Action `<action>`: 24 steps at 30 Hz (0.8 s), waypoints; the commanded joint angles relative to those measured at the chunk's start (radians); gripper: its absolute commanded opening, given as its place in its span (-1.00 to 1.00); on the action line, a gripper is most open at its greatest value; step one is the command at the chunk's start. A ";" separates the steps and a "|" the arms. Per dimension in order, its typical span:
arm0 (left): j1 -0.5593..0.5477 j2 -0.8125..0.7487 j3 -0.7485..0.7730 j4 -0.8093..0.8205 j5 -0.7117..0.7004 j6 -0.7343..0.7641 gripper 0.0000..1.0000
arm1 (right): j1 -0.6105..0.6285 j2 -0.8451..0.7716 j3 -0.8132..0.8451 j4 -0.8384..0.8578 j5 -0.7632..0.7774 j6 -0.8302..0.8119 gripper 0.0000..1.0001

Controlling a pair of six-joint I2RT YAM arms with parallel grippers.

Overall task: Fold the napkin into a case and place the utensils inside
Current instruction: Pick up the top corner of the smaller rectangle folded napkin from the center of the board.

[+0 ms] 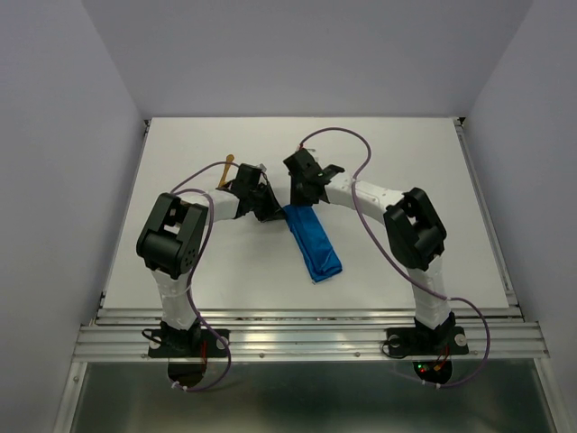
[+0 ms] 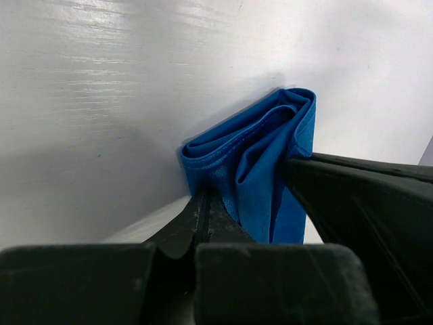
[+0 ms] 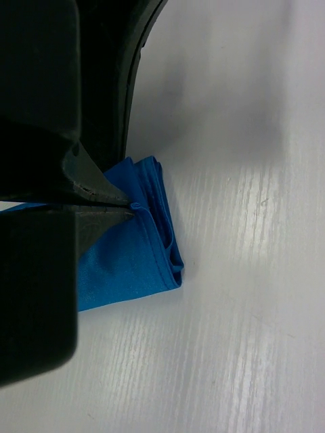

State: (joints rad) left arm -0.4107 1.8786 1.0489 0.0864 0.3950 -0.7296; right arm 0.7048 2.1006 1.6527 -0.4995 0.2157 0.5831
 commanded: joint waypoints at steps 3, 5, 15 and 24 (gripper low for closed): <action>0.001 -0.003 0.037 0.018 0.021 0.016 -1.00 | 0.016 -0.047 0.016 0.047 -0.025 -0.003 -0.99; 0.001 -0.003 0.037 0.018 0.019 0.016 -1.00 | 0.016 -0.042 0.022 0.045 -0.032 -0.005 -0.99; 0.001 0.002 0.034 0.018 0.018 0.016 -1.00 | 0.035 -0.036 0.042 0.045 -0.041 -0.006 -0.99; 0.001 0.002 0.030 0.018 0.018 0.016 -1.00 | 0.035 -0.037 0.047 0.044 -0.058 -0.003 -0.95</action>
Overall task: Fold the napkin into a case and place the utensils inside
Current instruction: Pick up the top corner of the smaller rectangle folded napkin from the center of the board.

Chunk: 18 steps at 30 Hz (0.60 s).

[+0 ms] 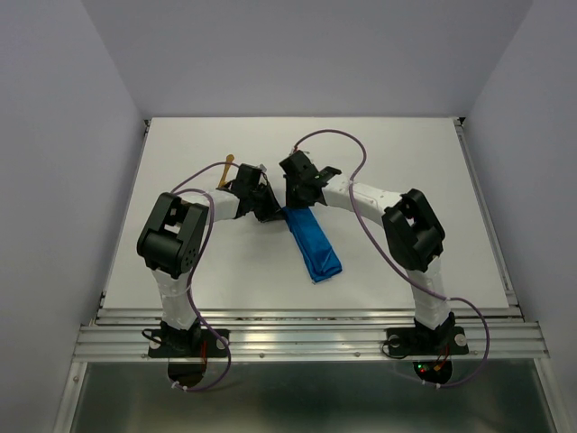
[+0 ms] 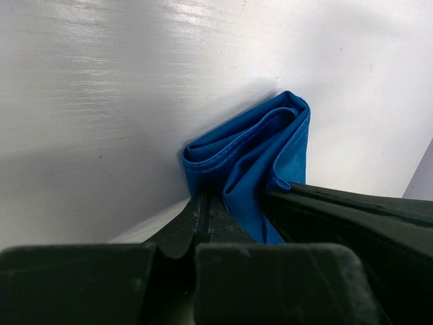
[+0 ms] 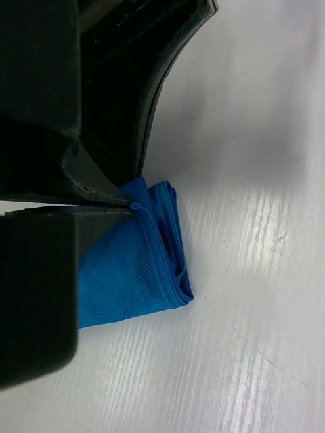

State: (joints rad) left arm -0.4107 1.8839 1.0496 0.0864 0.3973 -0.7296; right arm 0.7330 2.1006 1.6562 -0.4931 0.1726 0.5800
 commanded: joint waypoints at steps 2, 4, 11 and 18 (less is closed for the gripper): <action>0.001 -0.003 0.030 0.018 0.017 0.016 -1.00 | 0.006 -0.027 0.043 0.037 -0.022 0.000 -0.84; 0.001 -0.003 0.029 0.018 0.017 0.016 -1.00 | 0.006 -0.022 0.042 0.037 -0.028 -0.002 -0.71; 0.001 -0.002 0.032 0.018 0.017 0.015 -1.00 | 0.006 -0.033 0.036 0.033 -0.007 -0.014 -0.53; 0.001 0.001 0.030 0.018 0.017 0.015 -1.00 | 0.016 -0.051 0.042 0.027 0.004 -0.031 -0.35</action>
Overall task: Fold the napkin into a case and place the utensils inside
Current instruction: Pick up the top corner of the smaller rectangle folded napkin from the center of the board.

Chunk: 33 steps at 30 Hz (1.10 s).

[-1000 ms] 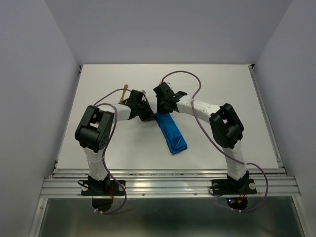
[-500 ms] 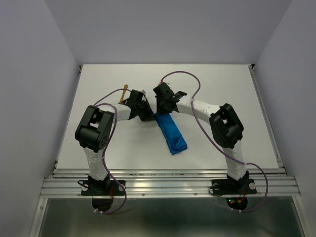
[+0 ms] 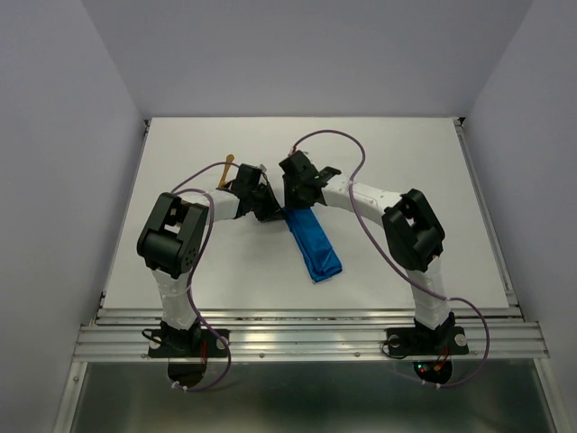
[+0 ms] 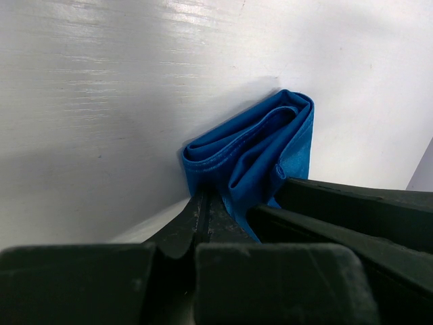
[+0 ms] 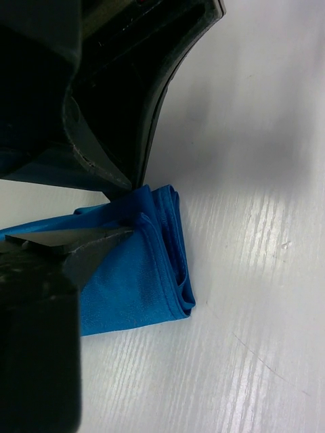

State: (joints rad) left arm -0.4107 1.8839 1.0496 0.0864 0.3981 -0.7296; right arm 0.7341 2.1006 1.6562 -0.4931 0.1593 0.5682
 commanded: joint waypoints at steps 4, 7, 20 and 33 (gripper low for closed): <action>0.001 0.004 0.032 0.019 0.016 0.015 -1.00 | 0.014 -0.047 0.043 0.016 0.023 -0.031 -0.28; 0.001 0.006 0.032 0.019 0.016 0.016 -1.00 | 0.014 -0.034 0.059 0.004 0.029 -0.050 -0.22; 0.001 0.011 0.035 0.021 0.018 0.016 -1.00 | 0.053 0.039 0.139 -0.059 0.123 -0.116 -0.16; 0.001 0.015 0.032 0.023 0.018 0.016 -1.00 | 0.062 0.019 0.129 -0.065 0.174 -0.136 -0.01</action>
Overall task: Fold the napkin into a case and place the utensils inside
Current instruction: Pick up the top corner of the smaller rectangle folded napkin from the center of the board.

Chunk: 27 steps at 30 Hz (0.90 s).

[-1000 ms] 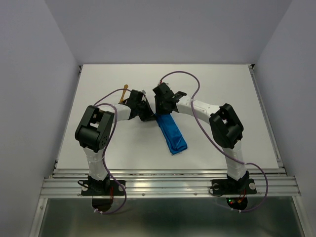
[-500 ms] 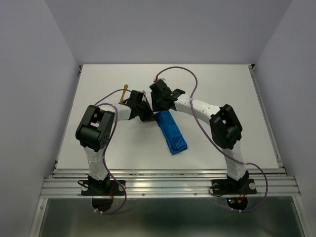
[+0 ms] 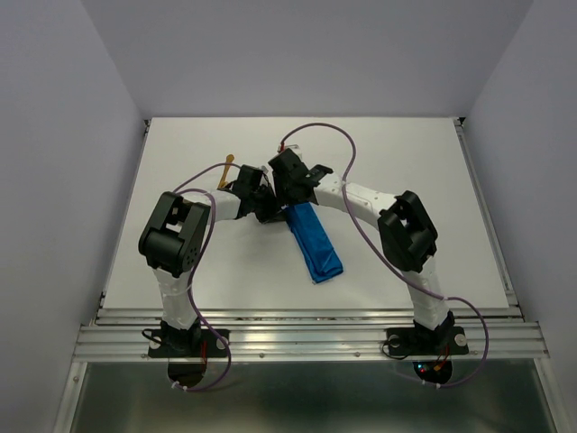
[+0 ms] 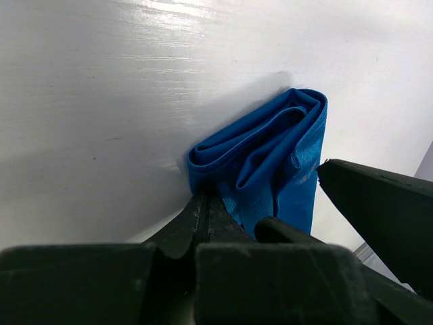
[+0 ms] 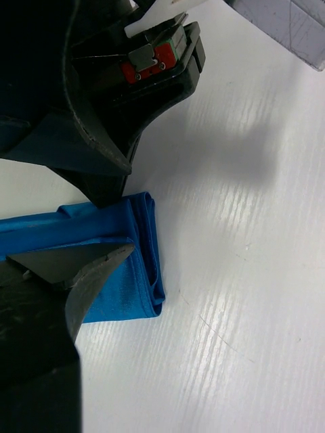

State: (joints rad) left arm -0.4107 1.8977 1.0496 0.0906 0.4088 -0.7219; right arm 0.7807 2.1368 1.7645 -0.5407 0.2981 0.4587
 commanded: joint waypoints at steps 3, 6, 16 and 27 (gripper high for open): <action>0.001 0.000 0.033 0.018 0.008 0.009 -1.00 | 0.015 -0.012 0.018 -0.024 0.052 -0.032 0.06; 0.001 -0.002 0.033 0.018 0.008 0.010 -1.00 | 0.015 -0.009 -0.003 -0.030 0.068 -0.032 0.13; 0.003 -0.002 0.032 0.021 0.012 0.012 -1.00 | 0.015 -0.014 -0.034 -0.019 0.049 -0.029 0.11; 0.003 0.008 0.035 0.021 0.015 0.010 -1.00 | 0.015 -0.021 -0.060 -0.018 0.003 -0.049 0.18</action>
State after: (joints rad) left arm -0.4107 1.8988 1.0496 0.0902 0.4198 -0.7109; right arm 0.7792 2.1361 1.7340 -0.5312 0.3344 0.4320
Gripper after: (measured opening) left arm 0.019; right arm 0.589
